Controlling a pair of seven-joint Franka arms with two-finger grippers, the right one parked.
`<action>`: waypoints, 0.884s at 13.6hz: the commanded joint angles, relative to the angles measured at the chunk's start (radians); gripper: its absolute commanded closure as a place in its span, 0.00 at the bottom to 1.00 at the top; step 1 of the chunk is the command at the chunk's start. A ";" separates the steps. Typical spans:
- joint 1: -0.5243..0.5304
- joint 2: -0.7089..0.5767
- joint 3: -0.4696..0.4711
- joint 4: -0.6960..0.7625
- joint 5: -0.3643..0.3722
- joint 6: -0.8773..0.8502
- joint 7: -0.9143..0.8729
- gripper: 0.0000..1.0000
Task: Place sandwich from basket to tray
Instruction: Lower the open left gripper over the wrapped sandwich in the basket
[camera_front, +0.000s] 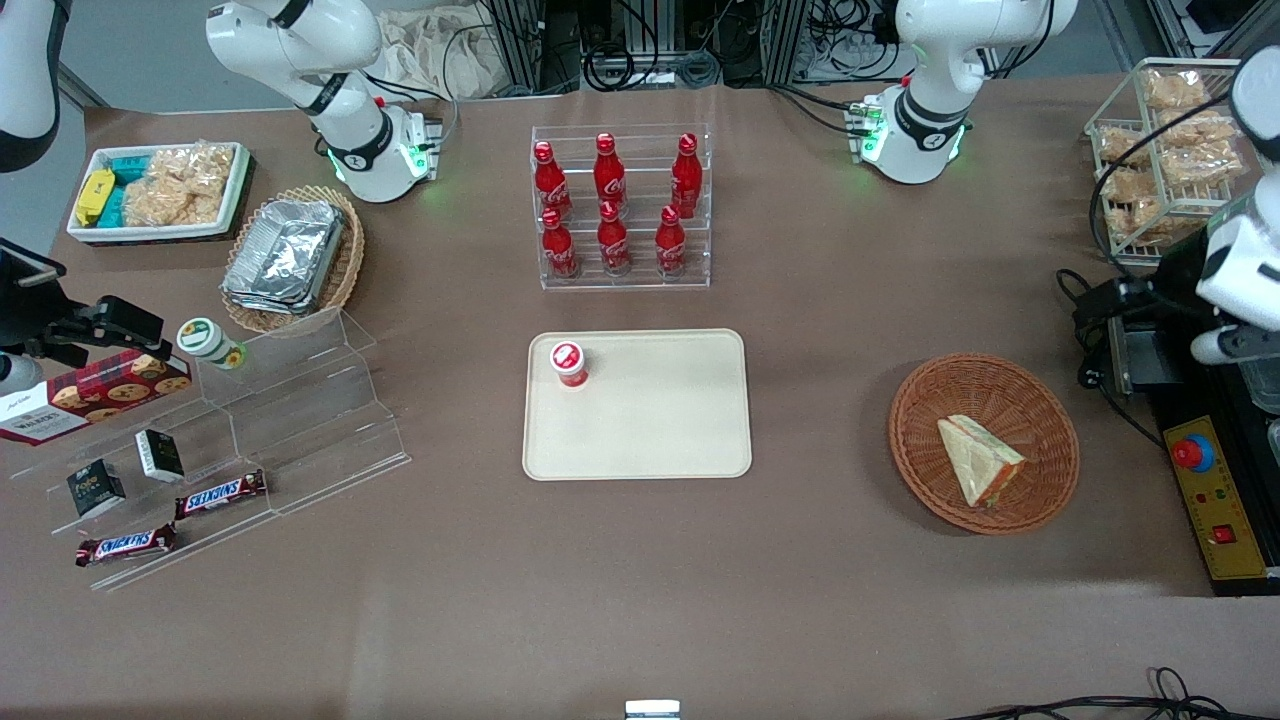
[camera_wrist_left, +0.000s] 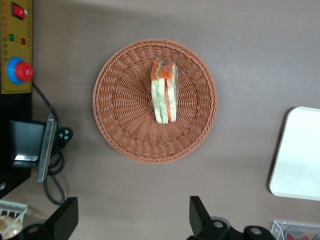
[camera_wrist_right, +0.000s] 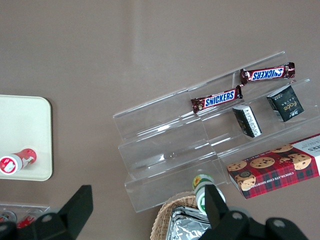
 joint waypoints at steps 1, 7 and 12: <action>0.026 0.080 0.001 -0.012 -0.029 0.092 -0.014 0.00; 0.026 0.275 -0.001 -0.056 -0.109 0.350 -0.014 0.00; 0.015 0.419 -0.009 -0.056 -0.165 0.539 -0.014 0.00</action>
